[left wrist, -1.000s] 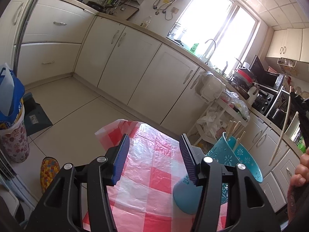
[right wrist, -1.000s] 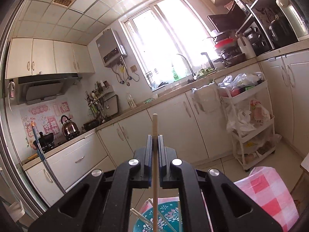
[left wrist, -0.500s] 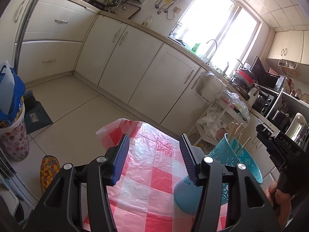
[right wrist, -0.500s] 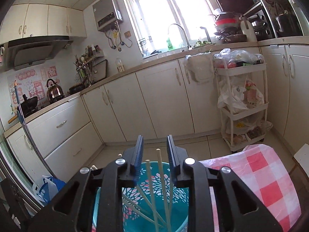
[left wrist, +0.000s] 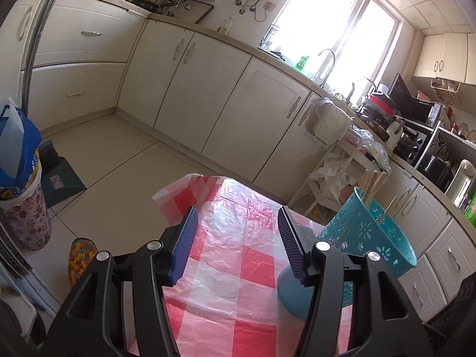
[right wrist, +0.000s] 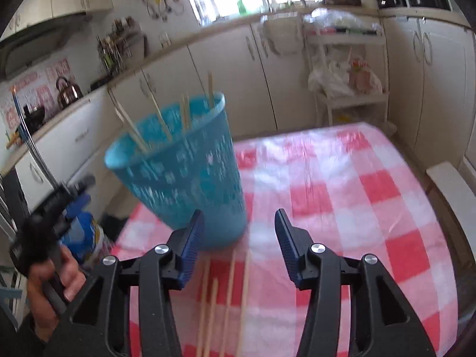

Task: Organize utensils
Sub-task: 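Move both open tools back down to the remaining wooden sticks, then close the left tool on a stick while the right tool grasps another stick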

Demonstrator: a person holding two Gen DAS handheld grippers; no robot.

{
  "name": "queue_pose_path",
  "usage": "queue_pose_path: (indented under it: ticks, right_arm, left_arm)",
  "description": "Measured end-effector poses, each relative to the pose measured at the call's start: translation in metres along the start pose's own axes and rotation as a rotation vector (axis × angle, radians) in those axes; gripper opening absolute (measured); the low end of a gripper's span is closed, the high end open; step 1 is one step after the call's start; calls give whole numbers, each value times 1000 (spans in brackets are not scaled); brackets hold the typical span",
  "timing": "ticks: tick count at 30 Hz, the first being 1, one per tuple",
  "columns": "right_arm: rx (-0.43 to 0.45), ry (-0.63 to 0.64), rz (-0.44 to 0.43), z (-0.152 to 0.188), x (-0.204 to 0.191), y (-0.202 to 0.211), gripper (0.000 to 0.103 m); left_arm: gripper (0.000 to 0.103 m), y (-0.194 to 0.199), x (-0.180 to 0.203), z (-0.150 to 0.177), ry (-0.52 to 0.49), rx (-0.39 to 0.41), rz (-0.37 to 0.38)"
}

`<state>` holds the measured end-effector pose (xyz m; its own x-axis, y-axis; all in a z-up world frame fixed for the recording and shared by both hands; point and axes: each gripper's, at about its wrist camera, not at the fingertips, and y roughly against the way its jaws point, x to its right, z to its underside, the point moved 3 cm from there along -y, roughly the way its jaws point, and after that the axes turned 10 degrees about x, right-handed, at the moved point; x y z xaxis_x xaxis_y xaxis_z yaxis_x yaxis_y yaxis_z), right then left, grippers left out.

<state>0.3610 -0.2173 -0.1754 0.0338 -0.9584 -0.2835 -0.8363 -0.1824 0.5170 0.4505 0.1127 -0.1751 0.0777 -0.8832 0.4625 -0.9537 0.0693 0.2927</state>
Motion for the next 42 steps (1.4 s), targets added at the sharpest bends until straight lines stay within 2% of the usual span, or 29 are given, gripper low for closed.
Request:
queue_pose_path:
  ticks: [4,9,12,13,16,21,26,29,32,34,35,36,37,38,39,40,42]
  right_arm:
    - [-115,55,29,25,2,-12,41]
    - [-210,184,50,47,-10,-30,35]
    - [-207,250,84,54,-15,-31,26]
    - [-210,257,83,55,-15,-29,14]
    - [-214,253,88,61,-10,-19,9]
    - [-214,206,75,64,6,2,8]
    - [-212,118,31,61,17,5,8]
    - [-215,111,14,57,17,1,8]
    - [-222,96,-6,55,20,-2,9]
    - [-229,126,-18,53,14,-5,18]
    - [-231,154,-21,53,9,-7,22]
    - [-233,190,-12,53,3,-9,28]
    - [-232,212,2,54,0,-10,28]
    - [-232,220,7,54,-1,-10,28]
    - [-234,225,6,54,-1,-10,28]
    - [-234,224,7,55,0,-8,22]
    - [-242,210,-6,58,6,-3,11]
  left_arm:
    - [53,6,4,12,-42,-43,1]
    - [56,27,24,38,-112,-126,77]
    - [56,37,40,59,-154,-192,124]
    - [56,39,46,66,-168,-221,140]
    - [56,40,67,87,-227,-306,167]
    - [56,31,100,124,-337,-433,164]
    - [56,14,111,146,-353,-521,103]
    - [56,12,120,152,-425,-521,49]
    - [55,15,125,155,-480,-530,26]
    - [55,14,131,160,-525,-531,19]
    - [53,13,134,162,-550,-528,17]
    - [47,11,138,164,-581,-521,14]
    - [36,11,141,167,-605,-512,22]
    - [30,11,144,168,-611,-516,45]
    - [19,12,146,168,-619,-526,57]
    - [11,14,148,169,-634,-539,78]
    - [9,19,147,168,-668,-550,128]
